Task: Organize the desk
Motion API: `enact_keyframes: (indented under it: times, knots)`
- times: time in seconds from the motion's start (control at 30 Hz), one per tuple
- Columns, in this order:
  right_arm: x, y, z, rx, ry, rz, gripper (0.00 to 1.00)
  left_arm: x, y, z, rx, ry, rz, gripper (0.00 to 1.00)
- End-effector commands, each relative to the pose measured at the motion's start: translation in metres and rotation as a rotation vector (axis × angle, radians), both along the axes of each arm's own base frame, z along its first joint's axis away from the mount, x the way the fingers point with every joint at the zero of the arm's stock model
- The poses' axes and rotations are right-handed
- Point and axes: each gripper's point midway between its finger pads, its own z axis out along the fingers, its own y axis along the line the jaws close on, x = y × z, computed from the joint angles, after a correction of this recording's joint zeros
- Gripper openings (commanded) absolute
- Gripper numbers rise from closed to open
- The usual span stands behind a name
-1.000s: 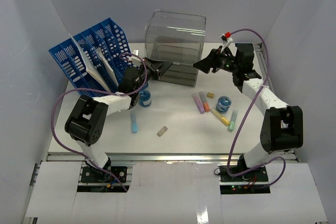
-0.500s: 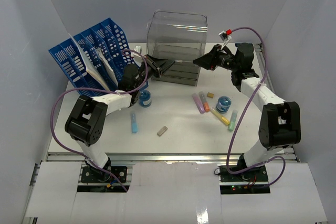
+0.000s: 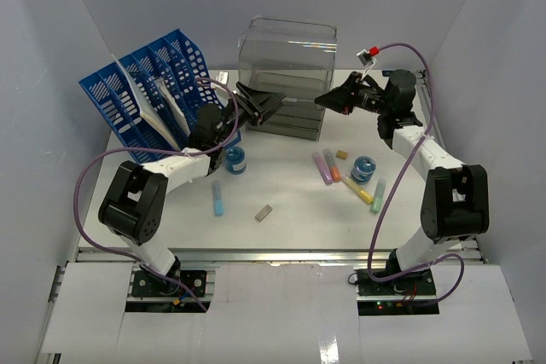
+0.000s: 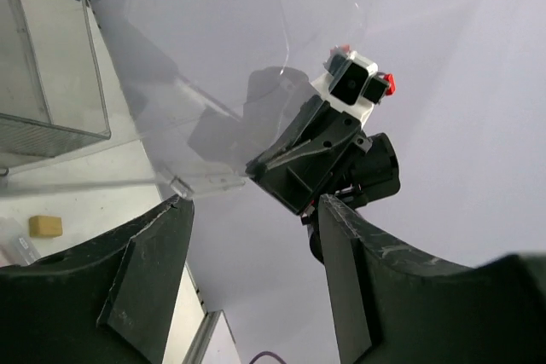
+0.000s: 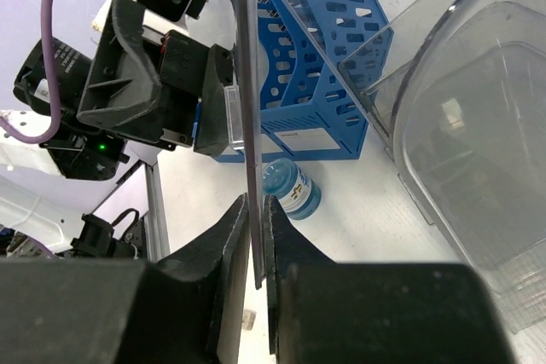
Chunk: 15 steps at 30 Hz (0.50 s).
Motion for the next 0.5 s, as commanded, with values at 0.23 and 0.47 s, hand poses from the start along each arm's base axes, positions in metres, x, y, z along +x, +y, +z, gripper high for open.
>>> enact_keyframes:
  times: [0.23,0.47]
  knots:
    - [-0.001,-0.032,0.072,0.062,-0.181,-0.057,0.13,-0.057,0.024,-0.030,0.300,-0.156,-0.015,0.81]
    - [0.003,-0.046,0.094,0.098,-0.202,-0.088,0.12,-0.075,0.043,-0.072,0.543,-0.159,0.005,0.81]
